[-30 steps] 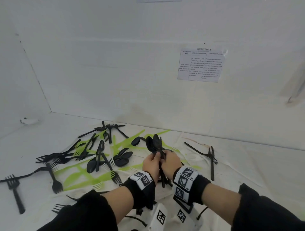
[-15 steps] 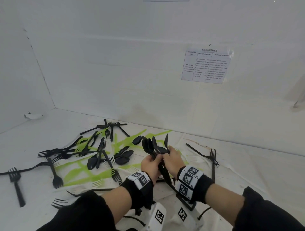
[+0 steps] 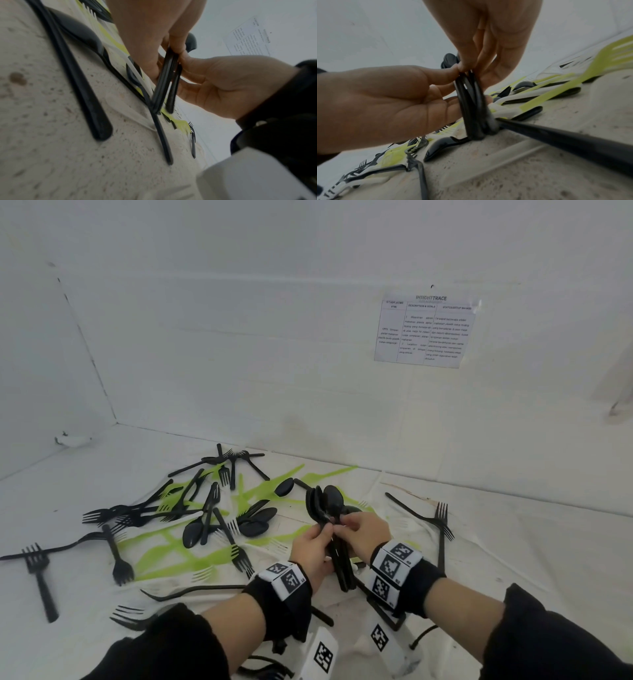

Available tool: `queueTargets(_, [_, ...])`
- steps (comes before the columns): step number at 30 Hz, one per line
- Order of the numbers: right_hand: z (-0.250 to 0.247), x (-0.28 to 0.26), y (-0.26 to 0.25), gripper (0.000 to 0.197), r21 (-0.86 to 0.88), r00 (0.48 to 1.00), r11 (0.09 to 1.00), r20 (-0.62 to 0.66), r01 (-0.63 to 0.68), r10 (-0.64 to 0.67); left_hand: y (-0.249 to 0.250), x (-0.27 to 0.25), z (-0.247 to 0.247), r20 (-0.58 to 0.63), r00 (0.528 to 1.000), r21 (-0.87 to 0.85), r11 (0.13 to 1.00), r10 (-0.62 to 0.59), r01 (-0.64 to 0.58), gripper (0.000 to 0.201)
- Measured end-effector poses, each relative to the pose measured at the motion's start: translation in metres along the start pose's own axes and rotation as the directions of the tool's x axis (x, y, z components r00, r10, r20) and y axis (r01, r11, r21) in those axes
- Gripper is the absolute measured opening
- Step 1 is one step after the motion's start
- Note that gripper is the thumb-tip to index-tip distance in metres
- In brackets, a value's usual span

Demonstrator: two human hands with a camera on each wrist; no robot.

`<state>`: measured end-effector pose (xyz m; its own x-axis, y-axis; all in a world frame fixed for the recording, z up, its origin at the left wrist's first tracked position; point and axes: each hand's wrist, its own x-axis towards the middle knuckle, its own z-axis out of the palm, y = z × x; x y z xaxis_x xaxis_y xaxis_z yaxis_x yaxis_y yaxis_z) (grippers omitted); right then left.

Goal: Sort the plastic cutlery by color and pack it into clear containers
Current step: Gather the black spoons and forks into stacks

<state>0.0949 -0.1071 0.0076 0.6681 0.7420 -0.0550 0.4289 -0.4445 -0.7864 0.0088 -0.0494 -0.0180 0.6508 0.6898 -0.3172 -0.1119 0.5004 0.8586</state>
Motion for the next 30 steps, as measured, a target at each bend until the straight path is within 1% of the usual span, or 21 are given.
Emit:
queueTargets(1, [0.001,-0.001,0.001,0.022,0.000,0.999,1.000,0.017,0.028,-0.028,0.000,0.000,0.000,-0.001,1.000,0.003,1.000,-0.001,0.001,0.019])
queueTargets(3, [0.003,-0.002,0.002,0.025,-0.053,0.996,0.995,0.047,0.082,-0.080,0.001,0.001,0.000,-0.011,1.000,0.005,1.000,0.005,-0.005,0.019])
queueTargets(4, [0.003,-0.002,0.002,0.026,-0.081,0.994,0.992,0.040,0.100,-0.097,0.001,0.002,0.001,-0.014,1.000,0.013,1.000,0.008,-0.008,0.019])
queueTargets(5, [0.002,-0.001,0.001,0.026,-0.098,0.995,0.990,0.012,0.099,-0.099,0.001,0.002,0.000,-0.016,1.000,0.025,1.000,0.011,-0.011,0.019])
queueTargets(7, [0.001,0.004,0.001,0.022,-0.068,0.997,0.997,-0.060,0.047,-0.051,0.001,0.002,0.000,-0.021,1.000,0.038,0.999,0.020,-0.019,0.019])
queueTargets(9, [0.002,0.009,0.000,0.008,0.012,0.995,1.000,-0.097,0.004,-0.002,0.001,0.001,-0.001,-0.029,0.999,0.034,0.999,0.022,-0.021,0.019])
queueTargets(10, [0.003,0.010,-0.001,0.004,0.029,0.997,1.000,-0.079,0.001,0.001,0.001,0.001,0.000,-0.030,0.999,0.029,0.999,0.019,-0.018,0.018])
queueTargets(12, [0.004,0.013,-0.001,0.012,0.013,0.999,0.999,-0.025,0.041,-0.041,0.004,0.000,0.001,-0.033,0.999,0.018,1.000,0.003,-0.002,0.017])
queueTargets(14, [0.002,0.015,0.001,0.006,0.014,0.996,0.996,0.028,0.087,-0.088,0.008,0.000,0.002,-0.038,0.999,0.026,1.000,-0.007,0.008,0.017])
queueTargets(16, [-0.001,0.017,0.005,0.017,-0.004,0.983,0.992,0.137,0.125,-0.123,0.010,0.002,0.000,-0.058,0.998,0.032,0.999,-0.011,0.013,0.017])
queueTargets(17, [-0.003,0.018,0.006,0.021,-0.036,0.971,0.991,0.204,0.132,-0.122,0.011,0.003,-0.001,-0.070,0.997,0.038,0.999,-0.014,0.017,0.015])
queueTargets(18, [-0.008,0.021,0.007,0.022,-0.067,0.964,0.989,0.239,0.133,-0.114,0.011,0.004,-0.001,-0.081,0.997,0.042,0.999,-0.016,0.020,0.013])
queueTargets(19, [-0.013,0.026,0.008,0.021,-0.104,0.968,0.987,0.231,0.122,-0.095,0.012,0.004,-0.002,-0.090,0.996,0.045,0.999,-0.016,0.020,0.011])
queueTargets(20, [-0.018,0.033,0.009,0.022,-0.168,0.980,0.980,0.184,0.103,-0.072,0.012,0.005,-0.003,-0.099,0.995,0.046,0.999,-0.014,0.019,0.010])
queueTargets(21, [-0.024,0.042,0.011,0.024,-0.265,0.990,0.961,0.134,0.078,-0.043,0.012,0.005,-0.005,-0.108,0.994,0.045,0.999,-0.011,0.016,0.010])
queueTargets(22, [-0.028,0.051,0.013,0.027,-0.379,0.993,0.924,0.118,0.057,-0.013,0.013,0.005,-0.007,-0.117,0.993,0.043,0.999,-0.010,0.016,0.011])
queueTargets(24, [-0.031,0.068,0.017,0.035,-0.577,0.984,0.814,0.176,0.069,0.041,0.015,0.006,-0.012,-0.141,0.990,0.034,0.999,-0.019,0.024,0.012])
queueTargets(25, [-0.029,0.075,0.018,0.039,-0.634,0.974,0.766,0.223,0.106,0.050,0.016,0.007,-0.015,-0.156,0.987,0.032,0.999,-0.023,0.028,0.012])
queueTargets(28, [-0.017,0.092,0.022,0.047,-0.665,0.928,0.703,0.371,0.252,0.018,0.023,0.009,-0.021,-0.181,0.983,0.032,0.999,-0.023,0.029,0.010])
queueTargets(30, [-0.008,0.099,0.022,0.048,-0.703,0.901,0.641,0.432,0.308,0.041,0.026,0.009,-0.024,-0.186,0.982,0.034,0.999,-0.024,0.031,0.010])
